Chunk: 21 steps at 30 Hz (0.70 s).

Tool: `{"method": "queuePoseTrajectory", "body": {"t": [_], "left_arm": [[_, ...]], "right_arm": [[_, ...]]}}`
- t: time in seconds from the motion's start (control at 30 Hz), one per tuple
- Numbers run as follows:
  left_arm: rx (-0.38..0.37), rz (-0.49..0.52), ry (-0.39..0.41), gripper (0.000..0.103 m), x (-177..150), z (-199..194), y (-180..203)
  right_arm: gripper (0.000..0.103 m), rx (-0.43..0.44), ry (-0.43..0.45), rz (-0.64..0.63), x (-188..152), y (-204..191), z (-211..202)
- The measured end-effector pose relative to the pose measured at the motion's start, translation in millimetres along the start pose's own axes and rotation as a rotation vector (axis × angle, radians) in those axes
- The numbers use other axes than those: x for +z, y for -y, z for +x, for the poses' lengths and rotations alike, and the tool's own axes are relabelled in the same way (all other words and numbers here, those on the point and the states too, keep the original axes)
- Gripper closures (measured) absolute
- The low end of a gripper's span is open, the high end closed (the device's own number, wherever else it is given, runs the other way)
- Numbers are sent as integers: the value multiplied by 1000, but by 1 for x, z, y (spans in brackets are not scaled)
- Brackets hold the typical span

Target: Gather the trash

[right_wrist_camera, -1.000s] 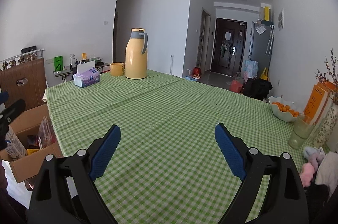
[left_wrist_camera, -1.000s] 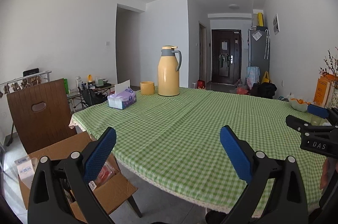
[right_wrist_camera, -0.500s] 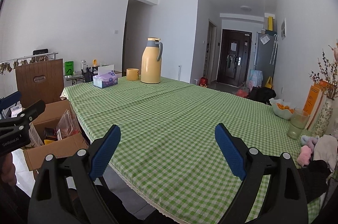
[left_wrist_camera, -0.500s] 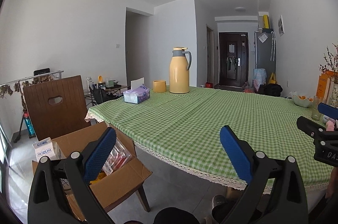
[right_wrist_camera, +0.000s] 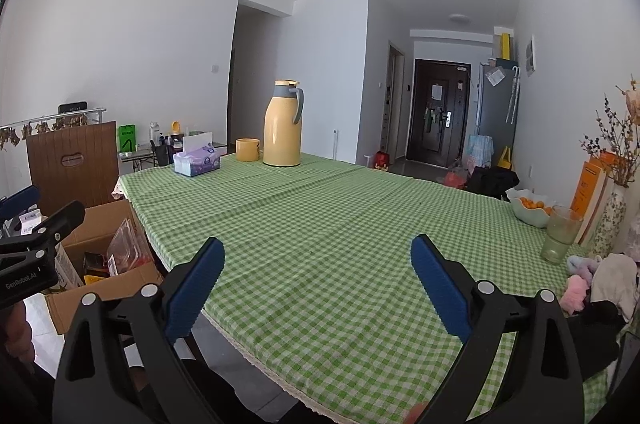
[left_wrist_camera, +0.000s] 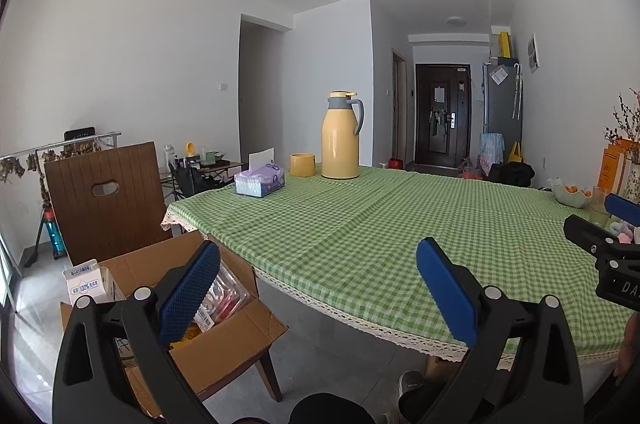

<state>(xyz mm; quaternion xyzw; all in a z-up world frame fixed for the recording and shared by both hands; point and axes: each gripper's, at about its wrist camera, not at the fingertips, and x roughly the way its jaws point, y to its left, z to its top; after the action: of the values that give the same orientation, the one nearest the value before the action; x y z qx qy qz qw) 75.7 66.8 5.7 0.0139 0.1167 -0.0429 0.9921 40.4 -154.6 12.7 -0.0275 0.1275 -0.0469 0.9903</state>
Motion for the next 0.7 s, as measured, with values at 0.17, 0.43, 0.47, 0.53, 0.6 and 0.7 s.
{"method": "queuePoseTrajectory", "body": {"t": [0.17, 0.43, 0.47, 0.53, 0.6, 0.7], "left_arm": [[-8, -10, 1, 8, 1, -2, 0], [1, -9, 3, 8, 1, -3, 1], [0, -14, 3, 8, 1, -3, 0], [-2, -18, 5, 8, 1, -4, 1], [-5, -17, 9, 8, 2, -5, 1], [-7, -16, 9, 8, 2, -5, 1]], "right_arm": [[13, -7, 4, -8, 0, 0, -1], [13, -13, -6, -14, 0, -1, 0], [13, -15, -5, -15, 1, -2, 0], [13, -17, -8, -10, 1, -1, 0], [13, -12, -11, -7, 1, -1, 0], [13, -3, -17, -4, 1, -2, 1]]}}
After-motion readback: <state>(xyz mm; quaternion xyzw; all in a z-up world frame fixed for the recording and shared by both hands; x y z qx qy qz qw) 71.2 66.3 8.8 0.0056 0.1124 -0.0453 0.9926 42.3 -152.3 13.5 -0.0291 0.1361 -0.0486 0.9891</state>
